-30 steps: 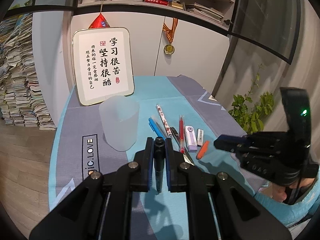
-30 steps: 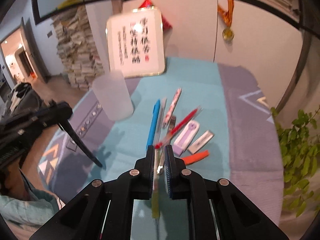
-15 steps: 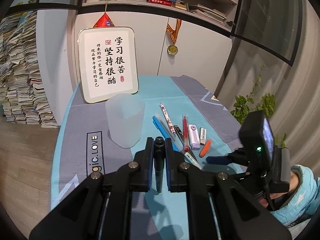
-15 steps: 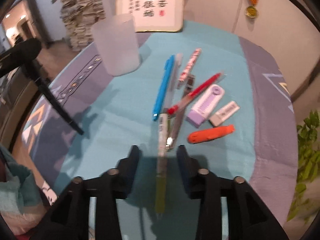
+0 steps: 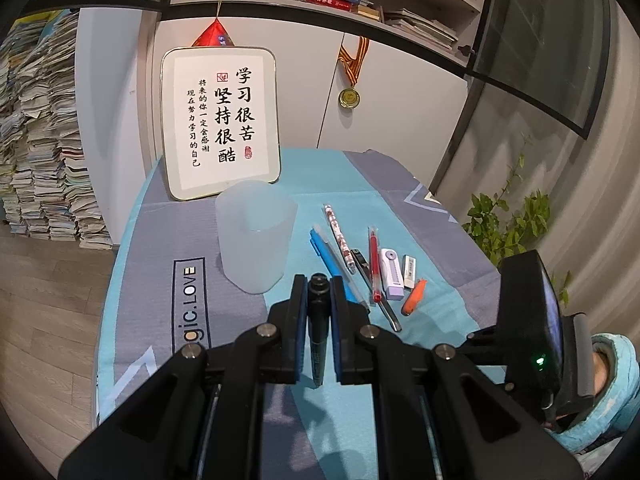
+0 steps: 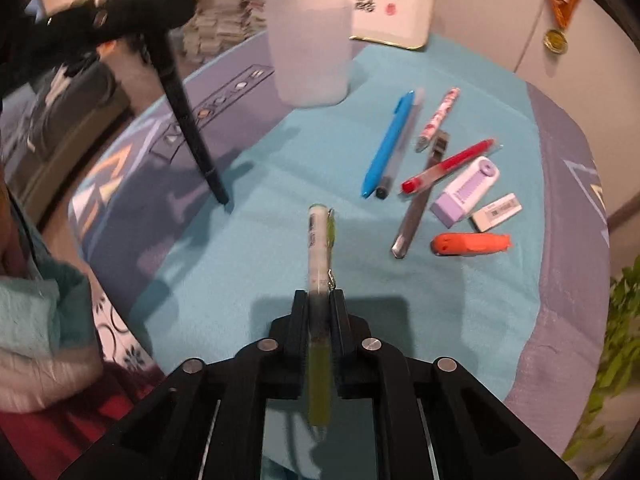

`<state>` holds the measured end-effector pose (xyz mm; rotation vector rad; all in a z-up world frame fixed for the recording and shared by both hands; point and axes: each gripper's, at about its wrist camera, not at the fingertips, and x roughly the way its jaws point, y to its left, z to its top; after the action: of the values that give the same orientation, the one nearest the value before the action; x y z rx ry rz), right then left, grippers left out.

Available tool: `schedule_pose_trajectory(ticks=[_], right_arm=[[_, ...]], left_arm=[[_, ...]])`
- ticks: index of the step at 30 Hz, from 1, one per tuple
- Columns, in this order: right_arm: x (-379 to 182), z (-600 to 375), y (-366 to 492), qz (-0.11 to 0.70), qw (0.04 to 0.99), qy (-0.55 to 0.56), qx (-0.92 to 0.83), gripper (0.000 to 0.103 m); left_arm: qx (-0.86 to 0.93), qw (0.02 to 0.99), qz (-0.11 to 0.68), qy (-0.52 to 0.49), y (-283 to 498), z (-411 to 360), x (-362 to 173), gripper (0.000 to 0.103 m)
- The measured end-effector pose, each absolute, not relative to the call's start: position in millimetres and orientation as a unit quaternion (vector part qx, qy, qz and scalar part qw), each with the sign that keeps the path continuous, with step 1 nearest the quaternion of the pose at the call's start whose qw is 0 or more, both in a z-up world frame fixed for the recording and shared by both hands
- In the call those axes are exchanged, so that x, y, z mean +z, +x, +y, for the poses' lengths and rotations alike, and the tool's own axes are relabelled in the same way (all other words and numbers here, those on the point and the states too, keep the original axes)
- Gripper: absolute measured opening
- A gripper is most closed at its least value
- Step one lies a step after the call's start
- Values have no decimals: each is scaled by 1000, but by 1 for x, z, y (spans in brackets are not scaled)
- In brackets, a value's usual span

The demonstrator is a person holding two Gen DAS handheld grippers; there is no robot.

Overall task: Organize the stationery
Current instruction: 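Lift the black marker with the left tool while the right tool lifts the green pen, then lower both pens into the frosted cup and open both tools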

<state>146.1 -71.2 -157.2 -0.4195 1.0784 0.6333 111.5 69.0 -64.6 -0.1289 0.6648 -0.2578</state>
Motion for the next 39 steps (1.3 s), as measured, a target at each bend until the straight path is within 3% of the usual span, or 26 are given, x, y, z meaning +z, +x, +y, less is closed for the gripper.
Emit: schedule_pose_trajectory(ticks=[5, 10, 11, 20, 30, 39], right_arm=[[-156, -57, 167, 499, 792, -207, 285, 31], [-166, -46, 178, 508, 782, -207, 296, 31], [-167, -44, 180, 511, 782, -206, 293, 15], [-97, -58, 165, 407, 852, -152, 291, 15], [-11, -56, 172, 261, 921, -62, 281, 15], [2, -28, 202, 210, 935, -23, 284, 15]], left_arm=[[-125, 935, 326, -62, 109, 71, -64, 9], [-123, 936, 325, -61, 108, 72, -63, 9], [-123, 936, 325, -61, 108, 73, -63, 9], [-125, 940, 313, -56, 112, 72, -51, 9], [-104, 962, 245, -56, 123, 86, 0, 9], [-73, 971, 218, -70, 156, 106, 14, 9]])
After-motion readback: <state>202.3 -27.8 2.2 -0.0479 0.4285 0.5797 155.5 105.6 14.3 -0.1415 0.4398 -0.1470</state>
